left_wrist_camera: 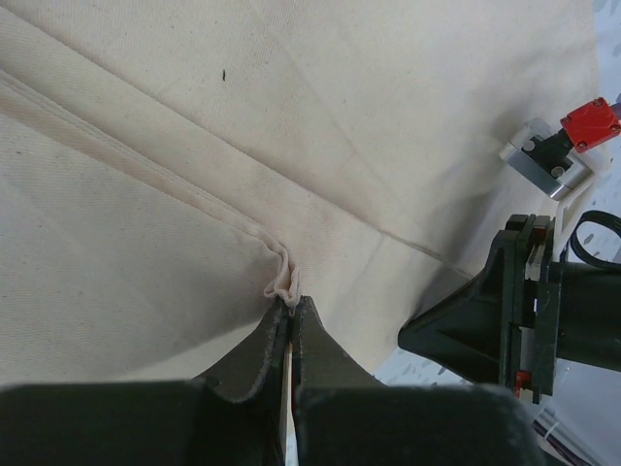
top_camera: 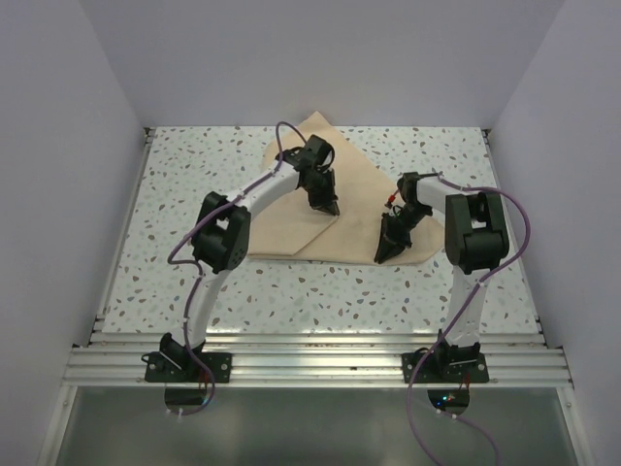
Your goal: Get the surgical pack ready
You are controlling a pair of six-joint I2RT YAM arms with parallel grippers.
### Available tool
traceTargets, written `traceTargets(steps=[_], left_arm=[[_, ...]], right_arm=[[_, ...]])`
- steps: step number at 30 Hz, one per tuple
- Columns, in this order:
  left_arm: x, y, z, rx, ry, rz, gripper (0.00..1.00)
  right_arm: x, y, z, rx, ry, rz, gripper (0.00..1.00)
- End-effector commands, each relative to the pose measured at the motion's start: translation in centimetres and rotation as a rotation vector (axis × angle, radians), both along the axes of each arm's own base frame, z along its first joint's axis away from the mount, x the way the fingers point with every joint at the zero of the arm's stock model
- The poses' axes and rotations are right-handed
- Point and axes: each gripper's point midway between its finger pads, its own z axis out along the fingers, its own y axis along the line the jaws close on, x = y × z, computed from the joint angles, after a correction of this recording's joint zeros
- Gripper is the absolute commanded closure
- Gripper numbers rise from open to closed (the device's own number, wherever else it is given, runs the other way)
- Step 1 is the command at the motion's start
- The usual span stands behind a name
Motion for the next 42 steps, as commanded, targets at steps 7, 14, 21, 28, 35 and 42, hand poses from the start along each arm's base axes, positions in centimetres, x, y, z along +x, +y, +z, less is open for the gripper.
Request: traceTargets(steps=[7, 14, 21, 28, 35, 42], left_arm=[[1.5, -4.0, 4.8, -0.159, -0.095, -0.003, 1.00], [1.0, -4.2, 2.9, -0.148, -0.058, -0.005, 1.00], [1.3, -4.6, 2.1, -0.164, -0.058, -0.029, 0.85], [2.6, -2.3, 6.8, -0.113, -0.242, -0.070, 0.53], [1.8, 2.4, 14.6, -0.014, -0.519, -0.085, 0.39], [-1.3, 9.7, 12.5, 0.165, -0.561, -0.091, 0.43]], right_arm=[[1.9, -0.8, -3.8, -0.075, -0.073, 0.027, 0.81], [2.0, -0.8, -3.9, -0.076, -0.068, 0.022, 0.81], [2.4, -0.6, -2.3, -0.064, -0.092, 0.015, 0.80], [6.7, -1.1, 4.8, -0.095, -0.323, -0.063, 0.55], [10.3, -6.8, 10.0, -0.213, -0.488, -0.282, 0.25], [9.6, -16.4, 7.0, -0.339, -0.469, -0.508, 0.18]])
